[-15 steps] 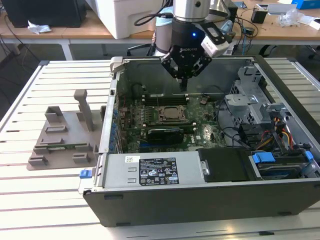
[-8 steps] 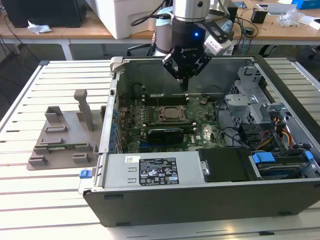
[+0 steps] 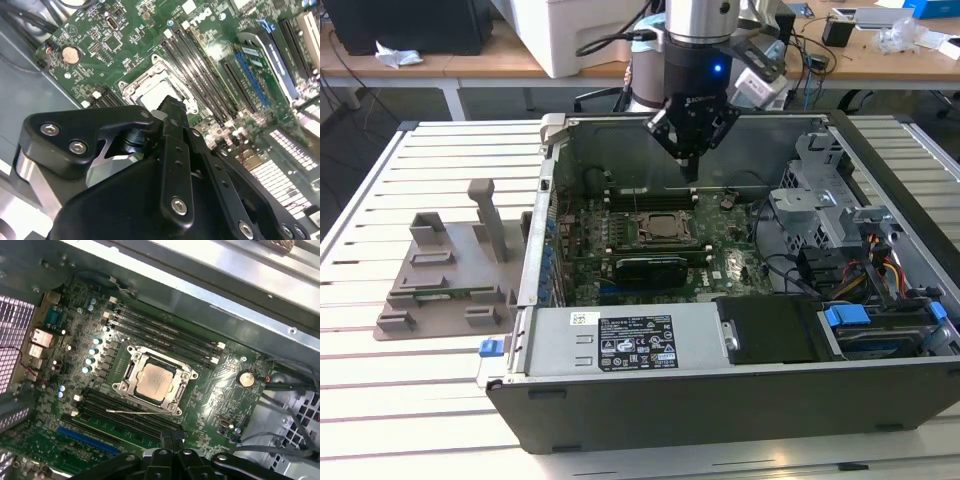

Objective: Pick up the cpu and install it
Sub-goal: 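Install the first cpu locking lever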

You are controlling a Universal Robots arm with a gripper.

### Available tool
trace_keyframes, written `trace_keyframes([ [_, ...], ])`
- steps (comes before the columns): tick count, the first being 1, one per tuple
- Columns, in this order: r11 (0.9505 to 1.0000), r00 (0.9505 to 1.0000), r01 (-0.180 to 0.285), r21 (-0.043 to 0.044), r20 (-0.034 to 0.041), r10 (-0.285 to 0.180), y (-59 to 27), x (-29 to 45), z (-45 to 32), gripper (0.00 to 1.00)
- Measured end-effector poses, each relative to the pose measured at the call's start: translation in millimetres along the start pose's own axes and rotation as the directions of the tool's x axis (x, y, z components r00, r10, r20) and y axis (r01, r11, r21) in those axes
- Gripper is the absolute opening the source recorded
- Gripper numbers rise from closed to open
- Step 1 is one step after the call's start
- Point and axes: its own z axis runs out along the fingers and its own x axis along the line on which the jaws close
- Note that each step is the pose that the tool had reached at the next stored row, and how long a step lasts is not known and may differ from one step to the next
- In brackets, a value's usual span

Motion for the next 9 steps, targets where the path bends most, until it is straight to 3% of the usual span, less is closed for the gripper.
trace_keyframes([
  [2, 0.9994, 0.9994, 0.035, 0.0004, 0.0032, -0.035, 0.0, 0.0, 0.0, 0.11],
  [5, 0.9929, 0.9928, 0.119, 0.0019, 0.0107, -0.119, 0.0, 0.0, 0.0, 0.11],
  [9, 0.9856, 0.9855, 0.169, 0.0030, 0.0152, -0.169, 0.0, 0.0, 0.0, 0.11],
])
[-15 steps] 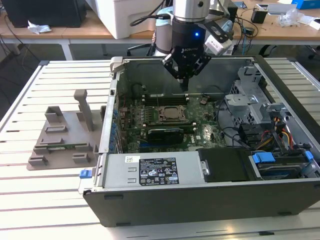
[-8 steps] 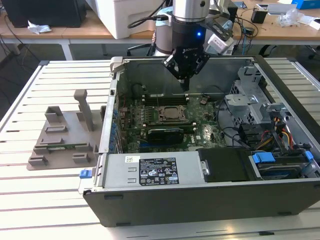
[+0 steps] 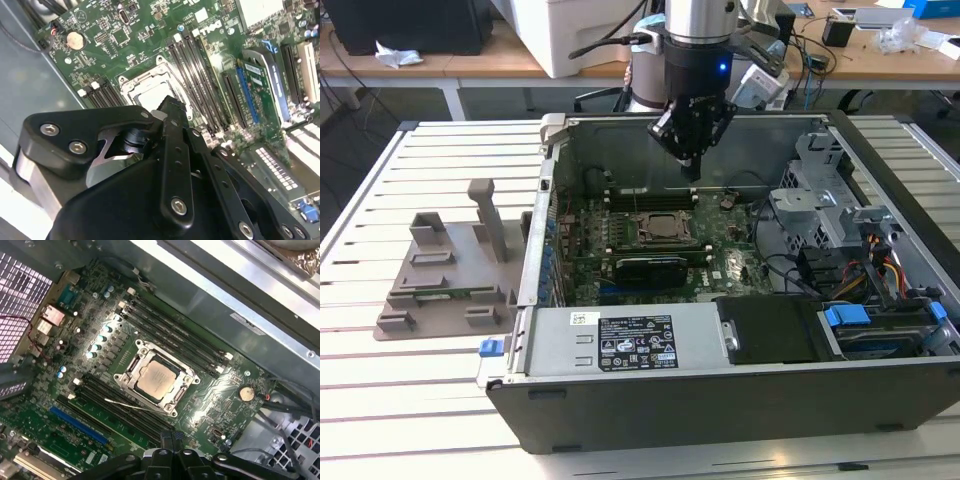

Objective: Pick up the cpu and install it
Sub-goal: 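Install the first cpu locking lever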

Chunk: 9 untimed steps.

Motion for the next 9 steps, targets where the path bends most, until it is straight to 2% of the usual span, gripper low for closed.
trace_keyframes([
  [9, 0.9970, 0.9969, 0.078, 0.0011, 0.0070, -0.078, 0.0, 0.0, 0.0, 0.11],
])
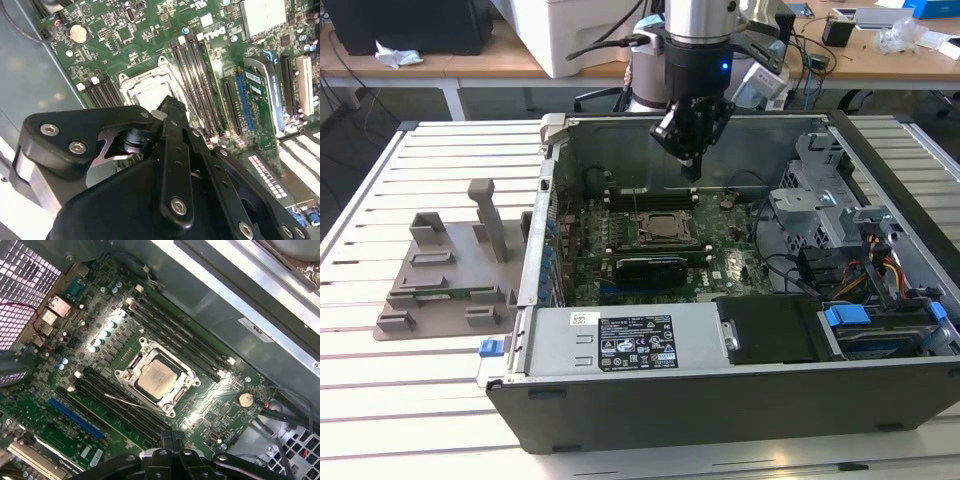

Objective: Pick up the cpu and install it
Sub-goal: 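Install the first cpu locking lever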

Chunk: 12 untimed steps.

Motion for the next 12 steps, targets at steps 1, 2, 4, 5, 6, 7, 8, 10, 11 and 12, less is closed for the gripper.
trace_keyframes([
  [1, 0.9999, 0.9999, 0.010, 0.0001, 0.0009, -0.010, 0.0, 0.0, 0.0, 0.11],
  [2, 0.9998, 0.9998, 0.021, 0.0003, 0.0018, -0.021, 0.0, 0.0, 0.0, 0.11],
  [4, 0.9990, 0.9990, 0.044, 0.0005, 0.0039, -0.044, 0.0, 0.0, 0.0, 0.11],
  [5, 0.9988, 0.9988, 0.049, 0.0006, 0.0044, -0.049, 0.0, 0.0, 0.0, 0.11],
  [6, 0.9979, 0.9979, 0.064, 0.0008, 0.0058, -0.064, 0.0, 0.0, 0.0, 0.11],
  [7, 0.9973, 0.9973, 0.073, 0.0010, 0.0065, -0.073, 0.0, 0.0, 0.0, 0.11],
  [8, 0.9962, 0.9962, 0.087, 0.0012, 0.0077, -0.087, 0.0, 0.0, 0.0, 0.11],
  [10, 0.9949, 0.9948, 0.101, 0.0015, 0.0091, -0.101, 0.0, 0.0, 0.0, 0.11],
  [11, 0.9936, 0.9935, 0.113, 0.0017, 0.0101, -0.113, 0.0, 0.0, 0.0, 0.11],
  [12, 0.9925, 0.9924, 0.122, 0.0019, 0.0110, -0.123, 0.0, 0.0, 0.0, 0.11],
])
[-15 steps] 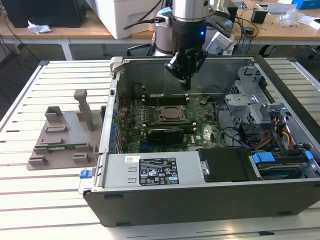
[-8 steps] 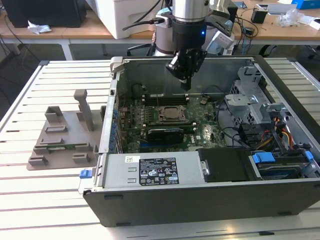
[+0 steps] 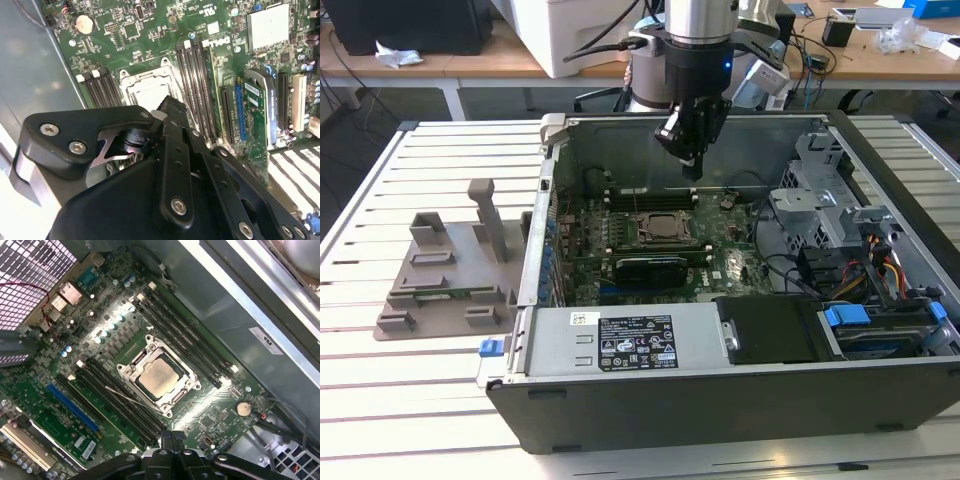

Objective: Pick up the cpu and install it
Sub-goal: 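Install the first cpu locking lever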

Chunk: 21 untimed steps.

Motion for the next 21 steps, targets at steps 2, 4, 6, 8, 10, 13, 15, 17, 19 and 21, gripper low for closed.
trace_keyframes([
  [2, 0.9998, 0.9998, 0.017, 0.0002, 0.0015, -0.017, 0.0, 0.0, 0.0, 0.11],
  [4, 0.9992, 0.9992, 0.040, 0.0005, 0.0036, -0.040, 0.0, 0.0, 0.0, 0.11],
  [6, 0.9985, 0.9985, 0.055, 0.0007, 0.0050, -0.055, 0.0, 0.0, 0.0, 0.11],
  [8, 0.9975, 0.9975, 0.071, -0.0010, 0.0088, -0.071, 0.0, 0.1, -0.1, 0.11],
  [10, 0.9975, 0.9975, 0.070, -0.0027, 0.0106, -0.070, 0.0, 0.0, 0.0, 0.11],
  [13, 0.9975, 0.9975, 0.070, -0.0027, 0.0106, -0.070, 0.0, 0.0, 0.0, 0.11],
  [15, 0.9978, 0.9977, 0.067, -0.0024, 0.0098, -0.067, 0.0, 0.1, -0.1, 0.11],
  [17, 0.9988, 0.9988, 0.048, -0.0027, 0.0082, -0.048, 0.0, 0.1, 0.0, 0.11],
  [19, 1.0000, 1.0000, 0.005, -0.0033, 0.0043, -0.005, 0.0, 0.0, 0.0, 0.11],
  [21, 0.9996, 0.9996, -0.027, -0.0035, 0.0015, 0.027, 0.0, 0.0, 0.0, 0.11],
])
